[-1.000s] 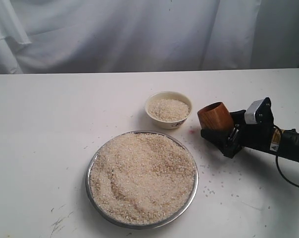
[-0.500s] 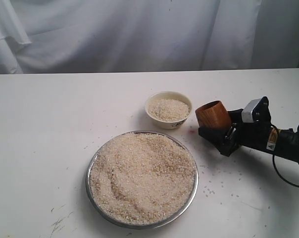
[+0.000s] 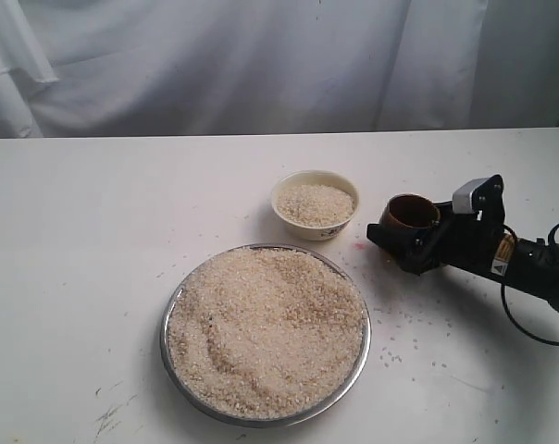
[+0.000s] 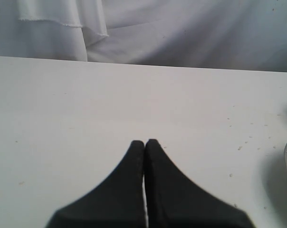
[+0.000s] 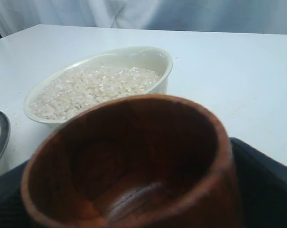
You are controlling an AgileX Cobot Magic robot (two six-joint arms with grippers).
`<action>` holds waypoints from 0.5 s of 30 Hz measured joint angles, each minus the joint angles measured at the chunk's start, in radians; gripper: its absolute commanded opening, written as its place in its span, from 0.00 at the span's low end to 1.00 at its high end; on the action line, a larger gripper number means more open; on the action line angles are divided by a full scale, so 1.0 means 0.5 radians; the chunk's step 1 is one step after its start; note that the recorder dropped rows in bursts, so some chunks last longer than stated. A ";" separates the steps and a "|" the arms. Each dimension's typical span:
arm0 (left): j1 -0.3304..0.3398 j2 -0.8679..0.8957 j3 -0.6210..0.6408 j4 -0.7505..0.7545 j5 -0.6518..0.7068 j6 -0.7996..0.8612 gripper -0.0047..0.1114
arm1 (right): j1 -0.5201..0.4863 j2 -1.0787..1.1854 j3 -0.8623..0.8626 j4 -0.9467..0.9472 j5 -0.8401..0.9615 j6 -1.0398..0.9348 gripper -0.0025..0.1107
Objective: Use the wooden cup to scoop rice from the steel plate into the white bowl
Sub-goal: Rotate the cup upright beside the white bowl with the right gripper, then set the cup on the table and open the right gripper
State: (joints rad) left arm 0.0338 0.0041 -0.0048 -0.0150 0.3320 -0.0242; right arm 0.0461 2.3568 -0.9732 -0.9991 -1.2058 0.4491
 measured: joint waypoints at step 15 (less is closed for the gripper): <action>0.000 0.000 0.000 0.000 0.000 0.004 0.04 | 0.007 -0.036 0.000 -0.031 -0.004 0.027 0.72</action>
State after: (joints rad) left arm 0.0338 0.0041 -0.0048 -0.0150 0.3320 -0.0223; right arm 0.0498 2.3388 -0.9732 -1.0144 -1.2078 0.4627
